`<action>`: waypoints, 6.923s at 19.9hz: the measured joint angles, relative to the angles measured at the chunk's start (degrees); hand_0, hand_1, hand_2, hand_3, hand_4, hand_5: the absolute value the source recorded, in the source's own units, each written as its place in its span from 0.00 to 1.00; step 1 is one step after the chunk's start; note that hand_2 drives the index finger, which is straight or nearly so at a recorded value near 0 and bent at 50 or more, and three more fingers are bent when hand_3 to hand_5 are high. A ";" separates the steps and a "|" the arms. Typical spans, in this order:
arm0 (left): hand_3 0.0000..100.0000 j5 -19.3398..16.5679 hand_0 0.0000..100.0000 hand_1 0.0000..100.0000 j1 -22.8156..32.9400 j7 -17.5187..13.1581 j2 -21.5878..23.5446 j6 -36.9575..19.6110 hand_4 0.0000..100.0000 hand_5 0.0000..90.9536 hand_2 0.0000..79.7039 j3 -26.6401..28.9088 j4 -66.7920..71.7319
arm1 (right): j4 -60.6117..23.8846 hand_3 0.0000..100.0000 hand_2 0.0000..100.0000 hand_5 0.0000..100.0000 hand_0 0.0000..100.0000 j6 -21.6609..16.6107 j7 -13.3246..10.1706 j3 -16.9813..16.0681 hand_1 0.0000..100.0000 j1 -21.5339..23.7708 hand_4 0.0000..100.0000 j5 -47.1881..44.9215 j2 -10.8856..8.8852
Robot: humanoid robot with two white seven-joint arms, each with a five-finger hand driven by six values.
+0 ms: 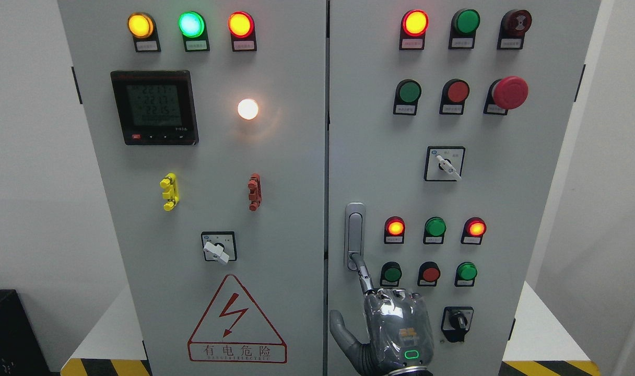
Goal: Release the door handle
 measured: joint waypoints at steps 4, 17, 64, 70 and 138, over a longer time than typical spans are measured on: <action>0.08 0.00 0.00 0.00 0.00 0.00 0.00 0.01 0.01 0.00 0.03 0.00 0.00 | 0.35 1.00 0.00 1.00 0.36 0.01 0.00 -0.07 0.27 -0.10 1.00 0.00 0.01; 0.09 0.00 0.00 0.00 0.00 0.00 0.00 0.03 0.01 0.00 0.03 0.00 0.00 | 0.37 1.00 0.00 1.00 0.36 0.03 1.87 -0.25 0.27 0.33 1.00 -0.02 0.07; 0.09 0.00 0.00 0.00 0.00 0.02 0.00 0.05 0.01 0.00 0.03 0.00 0.00 | -2.82 1.00 0.40 0.98 0.41 -0.35 -0.11 -0.13 0.28 1.71 0.90 -0.61 0.09; 0.09 0.00 0.00 0.00 0.00 0.02 0.00 0.04 0.01 0.00 0.03 0.00 0.00 | -3.51 1.00 0.62 0.97 0.26 -0.20 -0.15 -0.61 0.29 1.56 0.96 -0.87 0.09; 0.09 0.00 0.00 0.00 0.00 -0.31 0.00 0.02 0.01 0.00 0.03 0.00 0.00 | -0.19 1.00 0.82 0.97 0.27 1.59 2.49 -5.99 0.33 -11.09 1.00 -2.00 0.49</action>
